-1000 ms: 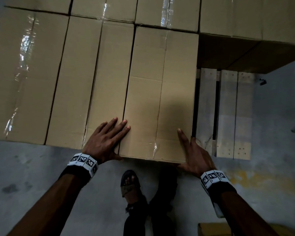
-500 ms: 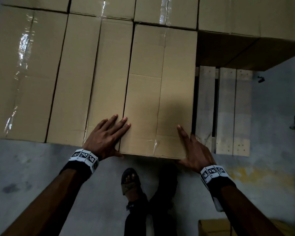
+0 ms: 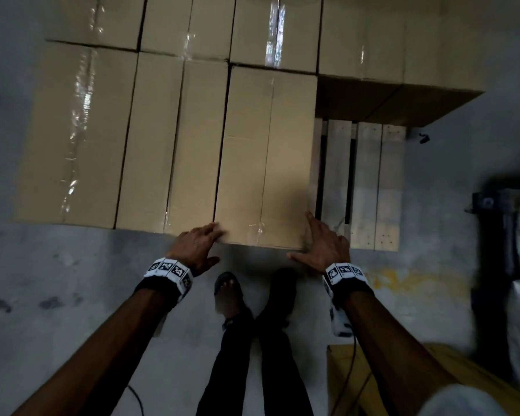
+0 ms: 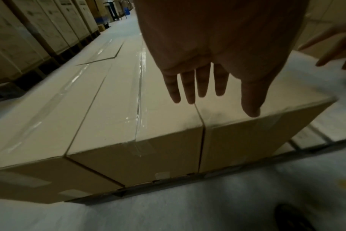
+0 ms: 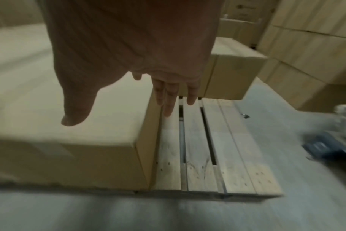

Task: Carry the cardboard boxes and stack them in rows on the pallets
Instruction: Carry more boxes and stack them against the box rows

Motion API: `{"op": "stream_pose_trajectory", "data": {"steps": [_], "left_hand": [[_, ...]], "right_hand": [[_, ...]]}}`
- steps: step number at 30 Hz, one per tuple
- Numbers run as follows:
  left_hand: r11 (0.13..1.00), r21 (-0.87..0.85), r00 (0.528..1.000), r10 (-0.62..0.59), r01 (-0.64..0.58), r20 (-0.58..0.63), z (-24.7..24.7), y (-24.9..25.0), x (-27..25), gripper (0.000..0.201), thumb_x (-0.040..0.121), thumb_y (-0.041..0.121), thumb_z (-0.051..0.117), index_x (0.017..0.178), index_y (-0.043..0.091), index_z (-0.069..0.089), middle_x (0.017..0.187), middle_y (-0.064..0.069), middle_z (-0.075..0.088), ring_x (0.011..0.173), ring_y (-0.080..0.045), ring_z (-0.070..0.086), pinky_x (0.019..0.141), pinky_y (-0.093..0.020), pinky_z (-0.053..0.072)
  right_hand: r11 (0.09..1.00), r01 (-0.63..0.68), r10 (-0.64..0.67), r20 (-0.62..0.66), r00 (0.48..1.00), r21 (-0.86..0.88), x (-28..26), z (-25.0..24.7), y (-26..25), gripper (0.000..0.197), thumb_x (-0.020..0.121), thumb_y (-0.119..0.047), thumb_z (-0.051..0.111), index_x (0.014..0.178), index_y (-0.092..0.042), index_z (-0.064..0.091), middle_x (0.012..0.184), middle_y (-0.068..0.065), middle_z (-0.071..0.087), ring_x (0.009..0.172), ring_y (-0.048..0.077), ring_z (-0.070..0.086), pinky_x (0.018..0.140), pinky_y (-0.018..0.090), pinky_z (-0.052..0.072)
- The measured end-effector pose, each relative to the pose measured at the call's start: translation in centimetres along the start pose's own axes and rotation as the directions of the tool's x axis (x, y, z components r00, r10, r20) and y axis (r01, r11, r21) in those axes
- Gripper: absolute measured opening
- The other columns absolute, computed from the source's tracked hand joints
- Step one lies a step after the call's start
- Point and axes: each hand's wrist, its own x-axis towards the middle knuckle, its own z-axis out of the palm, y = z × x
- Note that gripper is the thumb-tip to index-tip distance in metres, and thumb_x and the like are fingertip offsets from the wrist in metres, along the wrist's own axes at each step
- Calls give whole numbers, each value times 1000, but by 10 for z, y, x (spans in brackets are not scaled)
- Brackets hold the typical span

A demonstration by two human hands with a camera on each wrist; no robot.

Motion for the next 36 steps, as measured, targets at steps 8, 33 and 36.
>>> {"op": "stream_pose_trajectory", "data": {"steps": [8,33,36], "left_hand": [[977,-193,996,-93,93,7,-112,75,-141,70,92,56,66,152,25,46,151,-6,53,134,-29,53,106,-39,47],[893,-437,796,-340,106,-501,-217,-45,-420,63,91,63,63,145,32,53,140,5,63,124,-17,60,100,-32,49],[878,-462,776,-375,122,-507,-211,-104,-445,63,91,64,62,145,33,54,138,6,64,123,-16,60,98,-31,48]], "right_hand": [[993,94,-97,-39,994,-70,-131,-128,-39,112,74,-71,76,161,-30,18,162,6,36,144,31,41,119,60,25],[632,759,-768,3,640,-160,-282,-188,-357,65,86,-52,70,145,-35,49,149,-9,51,126,16,56,104,36,46],[592,793,-797,40,603,-148,-282,-161,-434,64,87,-51,70,145,-33,51,148,-7,52,125,18,58,101,35,48]]}}
